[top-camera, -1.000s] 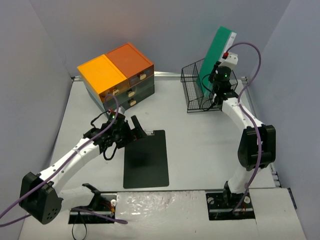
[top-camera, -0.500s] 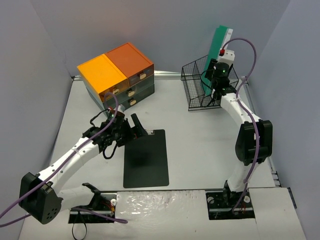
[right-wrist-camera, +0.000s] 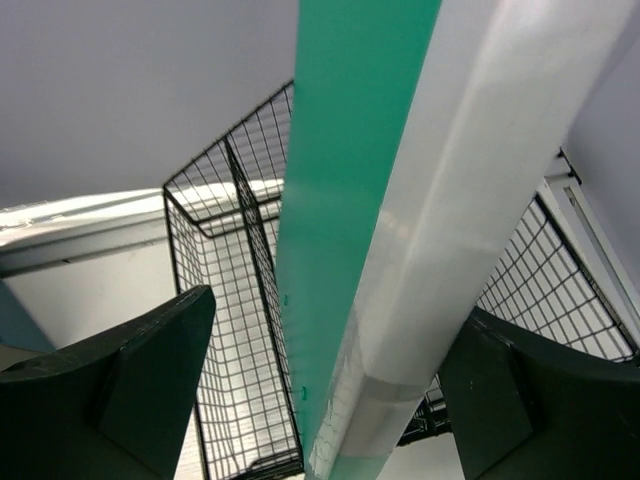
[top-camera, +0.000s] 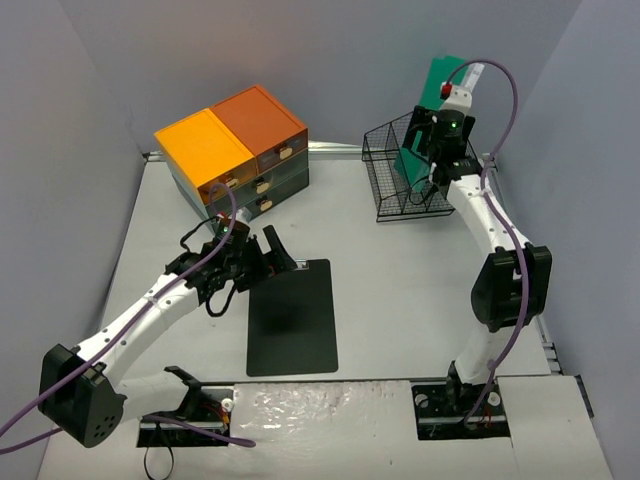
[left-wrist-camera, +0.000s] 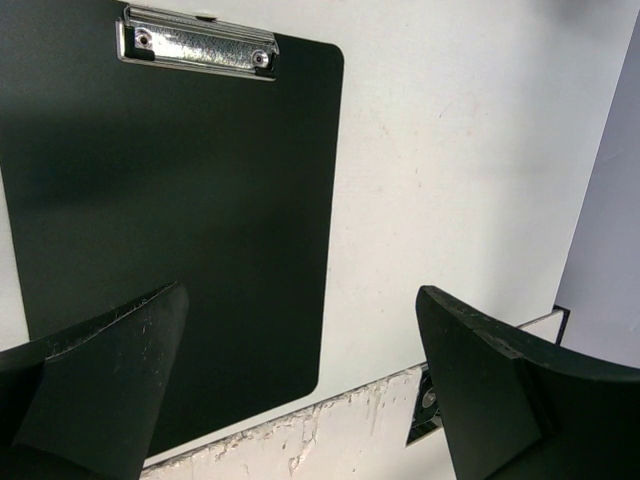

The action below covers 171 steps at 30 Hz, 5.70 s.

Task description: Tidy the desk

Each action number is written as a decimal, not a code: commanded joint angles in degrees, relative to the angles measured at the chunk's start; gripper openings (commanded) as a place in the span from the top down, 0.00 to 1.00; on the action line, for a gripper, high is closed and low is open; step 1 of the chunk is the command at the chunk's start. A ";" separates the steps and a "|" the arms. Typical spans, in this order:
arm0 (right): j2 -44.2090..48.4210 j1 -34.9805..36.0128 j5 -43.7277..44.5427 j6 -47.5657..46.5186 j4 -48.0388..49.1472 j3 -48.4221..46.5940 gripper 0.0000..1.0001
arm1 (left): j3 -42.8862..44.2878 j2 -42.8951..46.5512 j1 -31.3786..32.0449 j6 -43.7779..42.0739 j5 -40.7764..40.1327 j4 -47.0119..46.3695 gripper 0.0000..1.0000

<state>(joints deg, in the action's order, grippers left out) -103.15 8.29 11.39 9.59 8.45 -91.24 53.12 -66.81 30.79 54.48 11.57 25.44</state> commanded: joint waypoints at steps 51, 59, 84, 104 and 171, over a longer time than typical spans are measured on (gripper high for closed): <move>2.74 -6.87 -0.22 6.70 -18.19 -30.50 0.24 | 4.72 -1.32 0.20 -0.16 0.22 -5.17 0.03; 7.74 -9.22 3.43 12.48 -27.07 -26.04 0.24 | 3.91 -0.30 0.21 0.18 -0.25 -5.47 0.03; -1.27 -19.99 -17.77 16.54 -16.94 -24.13 0.24 | 0.75 -0.61 -0.08 1.01 1.62 -9.99 0.03; -19.01 -21.88 -32.26 21.49 -3.84 -39.68 0.67 | 3.24 -2.88 -0.64 -0.82 2.35 -7.64 0.03; 0.51 -11.11 -21.66 -0.01 29.89 -6.01 1.00 | 11.83 -8.61 -0.64 -8.87 4.96 3.57 0.03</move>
<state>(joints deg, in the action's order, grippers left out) -107.46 -2.05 -11.76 10.59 27.58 -101.19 60.71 -75.21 30.37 47.04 15.42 29.69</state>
